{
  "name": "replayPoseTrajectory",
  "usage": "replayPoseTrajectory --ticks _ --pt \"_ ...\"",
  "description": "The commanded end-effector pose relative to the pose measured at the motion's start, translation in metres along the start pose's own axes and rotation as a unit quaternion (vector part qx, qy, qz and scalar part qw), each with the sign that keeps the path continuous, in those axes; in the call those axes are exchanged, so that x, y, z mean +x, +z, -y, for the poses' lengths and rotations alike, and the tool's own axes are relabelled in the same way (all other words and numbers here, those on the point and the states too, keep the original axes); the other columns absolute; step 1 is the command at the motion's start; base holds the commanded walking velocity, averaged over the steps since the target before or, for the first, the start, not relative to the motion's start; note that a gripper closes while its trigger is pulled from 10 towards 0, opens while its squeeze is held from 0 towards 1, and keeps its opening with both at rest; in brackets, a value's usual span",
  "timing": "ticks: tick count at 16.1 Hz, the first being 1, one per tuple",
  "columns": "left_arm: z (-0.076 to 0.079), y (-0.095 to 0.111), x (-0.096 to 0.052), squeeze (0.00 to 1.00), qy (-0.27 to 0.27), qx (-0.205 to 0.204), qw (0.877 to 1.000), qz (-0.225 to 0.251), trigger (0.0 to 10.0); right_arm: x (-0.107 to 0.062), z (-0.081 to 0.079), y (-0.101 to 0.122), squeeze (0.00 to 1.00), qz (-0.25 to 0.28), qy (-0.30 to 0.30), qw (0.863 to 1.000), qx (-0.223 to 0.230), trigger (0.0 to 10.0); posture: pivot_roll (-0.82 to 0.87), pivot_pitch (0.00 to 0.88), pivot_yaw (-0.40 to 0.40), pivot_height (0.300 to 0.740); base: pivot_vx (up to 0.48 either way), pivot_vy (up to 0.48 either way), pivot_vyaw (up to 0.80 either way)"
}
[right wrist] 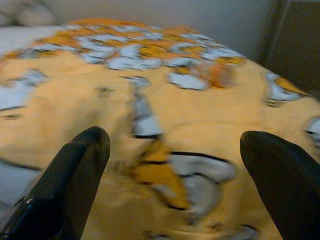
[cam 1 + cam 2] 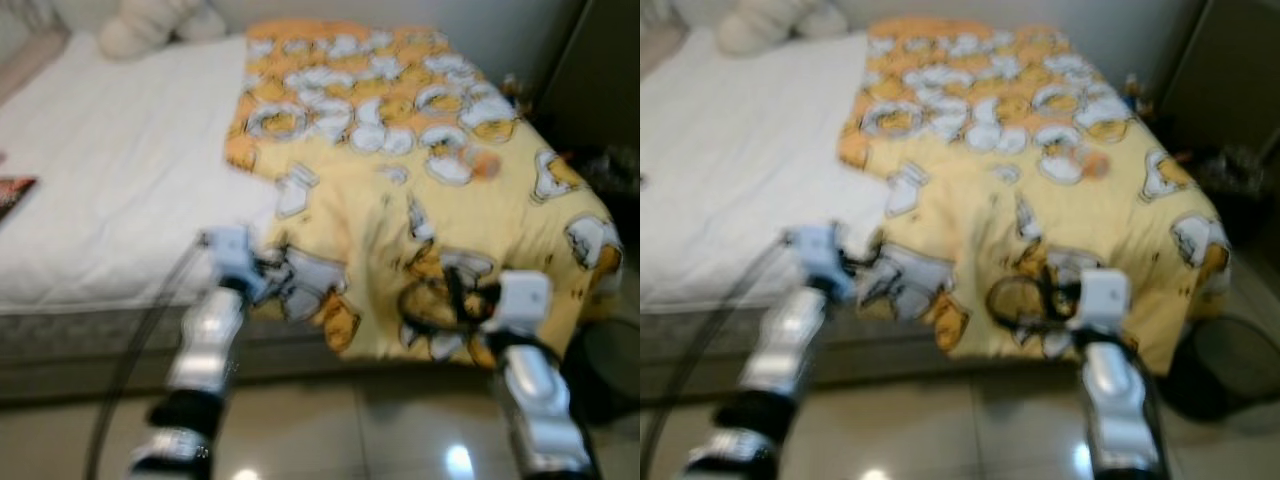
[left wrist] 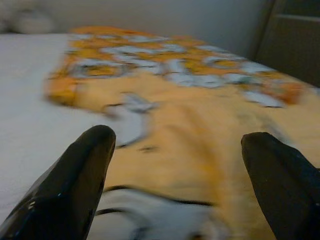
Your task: Clean up the room
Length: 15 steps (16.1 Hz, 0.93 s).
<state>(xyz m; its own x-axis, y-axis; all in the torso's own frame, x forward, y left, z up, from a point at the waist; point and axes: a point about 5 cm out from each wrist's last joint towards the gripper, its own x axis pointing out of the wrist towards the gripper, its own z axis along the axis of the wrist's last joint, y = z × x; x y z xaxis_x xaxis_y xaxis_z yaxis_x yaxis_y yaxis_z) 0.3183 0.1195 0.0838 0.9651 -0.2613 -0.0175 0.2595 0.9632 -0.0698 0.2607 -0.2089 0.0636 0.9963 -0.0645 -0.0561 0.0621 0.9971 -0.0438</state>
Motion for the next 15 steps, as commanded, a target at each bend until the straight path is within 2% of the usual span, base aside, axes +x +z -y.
replayPoseTrajectory --ticks 1,2,5,7,10,12,13,14,15 --pt "-0.014 0.0 -0.006 0.0 0.014 0.012 1.0 -0.004 10.0 0.004 -0.009 0.005 0.0 0.01 0.011 1.0 0.006 10.0 -0.01 0.0 0.036 0.74 0.337 -0.337 0.0" --pt "-0.014 -0.001 -0.007 0.0 0.014 0.012 1.0 -0.006 10.0 0.004 -0.01 0.005 0.0 0.011 0.011 1.0 0.008 10.0 -0.01 0.0 0.037 0.74 0.337 -0.337 0.0" --pt "-0.005 -0.004 -0.004 0.0 0.024 -0.024 0.999 -0.009 10.0 0.003 -0.013 0.005 0.0 0.013 0.018 0.999 0.028 10.0 -0.01 0.0 0.038 0.74 0.339 -0.336 0.0" --pt "0.0 -0.004 -0.006 0.0 0.016 -0.018 1.0 -0.009 10.0 0.002 -0.013 0.004 0.0 0.011 0.019 0.999 0.024 10.0 -0.01 0.0 0.041 0.74 0.339 -0.336 0.0" --pt "-0.004 -0.007 -0.012 0.0 0.029 -0.005 0.999 -0.012 10.0 0.003 -0.014 0.005 0.0 0.01 0.021 0.999 0.024 10.0 -0.01 0.0 0.042 0.74 0.339 -0.336 0.0" --pt "-0.005 -0.014 -0.022 0.0 0.034 0.004 0.999 -0.024 10.0 0.001 -0.014 0.005 0.0 0.009 0.037 0.999 0.014 10.0 -0.01 0.0 0.041 0.74 0.341 -0.334 0.0" --pt "-0.021 -0.018 -0.037 0.0 0.034 0.027 0.997 -0.056 10.0 -0.006 -0.016 0.003 0.0 0.001 0.068 0.998 0.003 10.0 -0.01 0.0 0.034 0.74 0.337 -0.337 0.0" --pt "-0.027 -0.024 -0.048 0.0 0.015 0.023 0.996 -0.09 10.0 -0.013 -0.016 0.0 0.0 -0.008 0.09 0.996 -0.005 10.0 0.0 0.0 0.027 0.74 0.341 -0.334 0.0" --pt "-0.027 -0.021 -0.055 0.0 -0.01 0.041 0.995 -0.092 10.0 -0.022 -0.013 -0.007 0.0 -0.022 0.096 0.995 -0.012 10.0 0.0 0.0 0.024 0.74 0.382 -0.285 0.0"
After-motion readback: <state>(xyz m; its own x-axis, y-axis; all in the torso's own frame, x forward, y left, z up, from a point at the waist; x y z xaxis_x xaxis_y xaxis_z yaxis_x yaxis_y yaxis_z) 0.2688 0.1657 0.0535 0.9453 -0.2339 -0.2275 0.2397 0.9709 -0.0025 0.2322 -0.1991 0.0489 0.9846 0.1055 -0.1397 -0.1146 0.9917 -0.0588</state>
